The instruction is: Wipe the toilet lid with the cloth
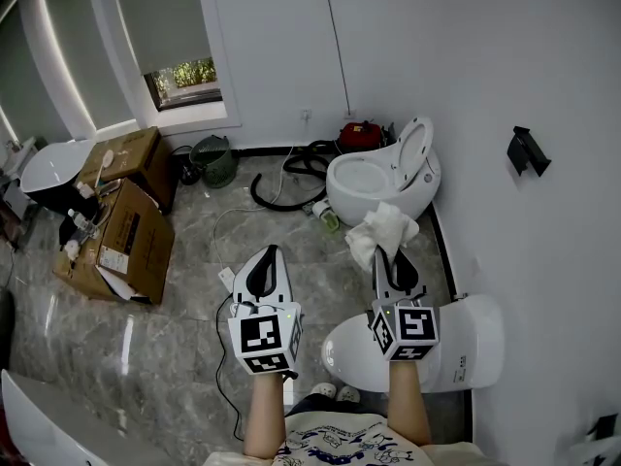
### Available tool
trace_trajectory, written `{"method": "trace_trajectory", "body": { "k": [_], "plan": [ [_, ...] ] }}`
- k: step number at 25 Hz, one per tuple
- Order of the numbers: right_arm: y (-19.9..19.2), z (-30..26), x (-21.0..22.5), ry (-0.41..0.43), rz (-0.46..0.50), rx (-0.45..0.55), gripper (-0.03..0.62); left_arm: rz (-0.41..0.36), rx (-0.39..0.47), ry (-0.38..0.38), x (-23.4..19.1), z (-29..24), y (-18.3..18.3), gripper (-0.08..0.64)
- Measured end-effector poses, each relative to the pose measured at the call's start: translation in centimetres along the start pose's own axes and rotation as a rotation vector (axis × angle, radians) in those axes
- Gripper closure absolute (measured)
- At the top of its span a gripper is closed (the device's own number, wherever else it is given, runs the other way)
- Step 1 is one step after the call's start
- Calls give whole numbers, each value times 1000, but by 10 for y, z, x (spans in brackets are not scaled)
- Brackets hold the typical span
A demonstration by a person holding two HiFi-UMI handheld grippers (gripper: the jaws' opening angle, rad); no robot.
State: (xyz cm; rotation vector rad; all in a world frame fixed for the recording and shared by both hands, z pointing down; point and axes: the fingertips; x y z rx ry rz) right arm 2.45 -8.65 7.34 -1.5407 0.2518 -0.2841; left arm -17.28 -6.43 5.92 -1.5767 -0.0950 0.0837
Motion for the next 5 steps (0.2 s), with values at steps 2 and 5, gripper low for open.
{"method": "trace_trajectory", "body": {
  "k": [2,5],
  "plan": [
    [0,0,0,-3,-4,1,502,0,1,-1,-1,0,0,557],
    [-1,-1,1,-6,-7,1,502,-2,4,-1,-1,-1,1,557]
  ]
}}
Point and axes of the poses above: the fingertips, and each gripper's own axes: z backward along the fingers, x to its right, y out of its top, and after that the axes turned 1 degree about x, right-handed
